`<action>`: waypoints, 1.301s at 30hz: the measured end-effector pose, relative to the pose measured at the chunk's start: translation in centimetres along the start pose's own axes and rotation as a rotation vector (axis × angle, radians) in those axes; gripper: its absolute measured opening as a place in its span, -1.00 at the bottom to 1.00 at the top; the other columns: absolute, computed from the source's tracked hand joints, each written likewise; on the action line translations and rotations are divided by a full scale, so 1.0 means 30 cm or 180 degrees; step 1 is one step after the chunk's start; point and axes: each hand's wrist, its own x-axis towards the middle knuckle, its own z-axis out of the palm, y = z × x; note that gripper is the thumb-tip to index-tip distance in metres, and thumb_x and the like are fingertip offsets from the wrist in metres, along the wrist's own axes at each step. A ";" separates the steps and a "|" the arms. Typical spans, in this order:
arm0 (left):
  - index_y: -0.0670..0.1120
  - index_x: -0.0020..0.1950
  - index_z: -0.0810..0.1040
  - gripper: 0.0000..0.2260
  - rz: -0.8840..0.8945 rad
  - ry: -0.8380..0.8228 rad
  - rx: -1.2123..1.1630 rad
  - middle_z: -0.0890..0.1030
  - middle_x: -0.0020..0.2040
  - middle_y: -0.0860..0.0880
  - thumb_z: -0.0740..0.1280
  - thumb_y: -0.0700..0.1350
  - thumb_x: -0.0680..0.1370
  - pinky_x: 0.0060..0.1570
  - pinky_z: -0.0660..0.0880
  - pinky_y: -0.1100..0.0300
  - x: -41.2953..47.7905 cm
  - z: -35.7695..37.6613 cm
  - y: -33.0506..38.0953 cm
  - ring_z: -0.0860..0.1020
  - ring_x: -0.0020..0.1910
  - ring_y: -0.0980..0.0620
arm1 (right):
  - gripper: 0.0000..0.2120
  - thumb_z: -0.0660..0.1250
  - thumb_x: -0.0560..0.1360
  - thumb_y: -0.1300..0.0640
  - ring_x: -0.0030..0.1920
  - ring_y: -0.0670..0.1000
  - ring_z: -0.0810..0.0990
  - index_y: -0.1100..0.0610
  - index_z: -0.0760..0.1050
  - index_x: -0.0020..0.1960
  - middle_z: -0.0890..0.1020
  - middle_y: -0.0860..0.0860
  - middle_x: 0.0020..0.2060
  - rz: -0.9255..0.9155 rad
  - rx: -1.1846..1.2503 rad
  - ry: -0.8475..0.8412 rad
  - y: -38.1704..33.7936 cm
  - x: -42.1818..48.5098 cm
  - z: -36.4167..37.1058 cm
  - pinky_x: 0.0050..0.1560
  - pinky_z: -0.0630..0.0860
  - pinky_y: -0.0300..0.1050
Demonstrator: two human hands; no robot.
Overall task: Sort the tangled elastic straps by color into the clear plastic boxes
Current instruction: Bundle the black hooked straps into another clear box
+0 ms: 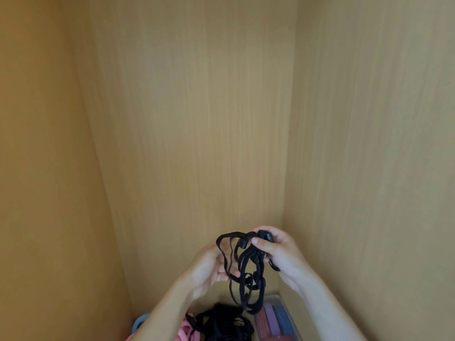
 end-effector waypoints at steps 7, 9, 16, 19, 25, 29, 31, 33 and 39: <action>-0.19 0.20 0.65 -0.76 0.0144 0.0518 -0.0463 0.67 -0.04 -0.14 0.24 -0.33 0.62 -0.05 0.52 0.13 0.017 -0.059 0.015 0.59 -0.19 0.01 | -0.74 0.51 0.44 0.30 -0.20 -0.11 0.70 -0.03 0.71 0.00 0.74 0.00 -0.08 -0.0010 -0.0225 0.0060 -0.007 -0.018 -0.005 -0.32 0.50 -0.36; -0.20 0.17 0.63 -0.77 0.0162 0.0854 -0.0622 0.64 -0.03 -0.14 0.26 -0.35 0.61 0.03 0.53 0.08 0.020 -0.111 0.009 0.60 -0.15 -0.01 | -0.74 0.51 0.45 0.28 -0.21 -0.16 0.67 -0.05 0.69 0.03 0.71 -0.02 -0.04 0.0019 -0.0431 0.0226 -0.006 -0.021 -0.021 -0.27 0.47 -0.35; -0.22 -0.03 0.57 -0.66 -0.0024 0.2002 -0.0245 0.66 -0.02 -0.25 0.07 -0.52 0.52 -0.01 0.57 0.02 0.006 -0.270 -0.089 0.64 0.01 -0.16 | -0.83 0.38 0.54 0.35 -0.42 -0.21 0.53 0.13 0.62 0.06 0.63 -0.07 -0.27 -0.0031 -0.0130 0.0875 -0.028 0.004 -0.063 -0.37 0.42 -0.35; -0.32 0.02 0.60 -0.57 -0.0299 0.2194 -0.0194 0.66 -0.02 -0.28 -0.02 -0.55 0.47 0.23 0.53 -0.07 0.004 -0.279 -0.139 0.63 0.08 -0.19 | -0.85 0.39 0.54 0.34 -0.41 -0.13 0.46 0.15 0.64 0.04 0.62 -0.02 -0.26 -0.0145 -0.0020 0.0876 -0.062 0.016 -0.056 -0.40 0.42 -0.32; -0.18 -0.05 0.65 -0.73 -0.0252 0.2112 0.0315 0.67 0.10 -0.20 0.18 -0.37 0.48 0.19 0.46 0.05 -0.030 -0.219 -0.127 0.61 0.12 -0.13 | -0.85 0.39 0.53 0.37 -0.37 -0.05 0.52 0.23 0.64 0.08 0.63 0.06 -0.23 -0.0409 0.0083 0.0547 -0.163 0.039 -0.007 -0.31 0.49 -0.20; -0.07 0.09 0.67 -0.63 0.0142 0.1220 0.0629 0.71 0.11 -0.01 0.33 -0.02 0.33 0.27 0.48 0.08 -0.052 -0.125 -0.033 0.60 0.22 0.01 | -0.81 0.39 0.53 0.39 -0.36 -0.02 0.54 0.30 0.61 0.14 0.61 0.11 -0.19 -0.0428 0.0065 0.0263 -0.202 0.051 0.053 -0.31 0.52 -0.20; 0.06 0.20 0.63 -0.52 0.0319 0.0591 0.0836 0.68 0.15 0.14 0.48 0.21 0.34 0.29 0.46 0.13 -0.044 -0.069 0.015 0.59 0.23 0.15 | -0.80 0.40 0.53 0.38 -0.35 -0.01 0.55 0.30 0.60 0.15 0.61 0.11 -0.19 -0.0437 0.0053 0.0159 -0.213 0.055 0.075 -0.29 0.53 -0.19; 0.13 0.31 0.53 -0.34 0.0386 0.0163 0.0960 0.65 0.20 0.22 0.57 0.30 0.28 0.28 0.45 0.21 -0.022 -0.006 0.055 0.57 0.24 0.24 | -0.81 0.41 0.54 0.36 -0.33 0.01 0.56 0.29 0.61 0.14 0.62 0.11 -0.20 -0.0455 0.0068 0.0058 -0.222 0.057 0.097 -0.27 0.54 -0.17; -0.08 0.11 0.57 -0.81 0.0695 0.0280 0.1174 0.70 -0.01 0.01 0.47 -0.10 0.54 0.14 0.55 0.20 0.066 0.096 0.082 0.65 0.03 0.07 | -0.82 0.39 0.55 0.33 -0.31 0.02 0.58 0.28 0.62 0.14 0.62 0.06 -0.24 -0.0790 0.0621 0.0074 -0.287 0.042 0.109 -0.27 0.56 -0.22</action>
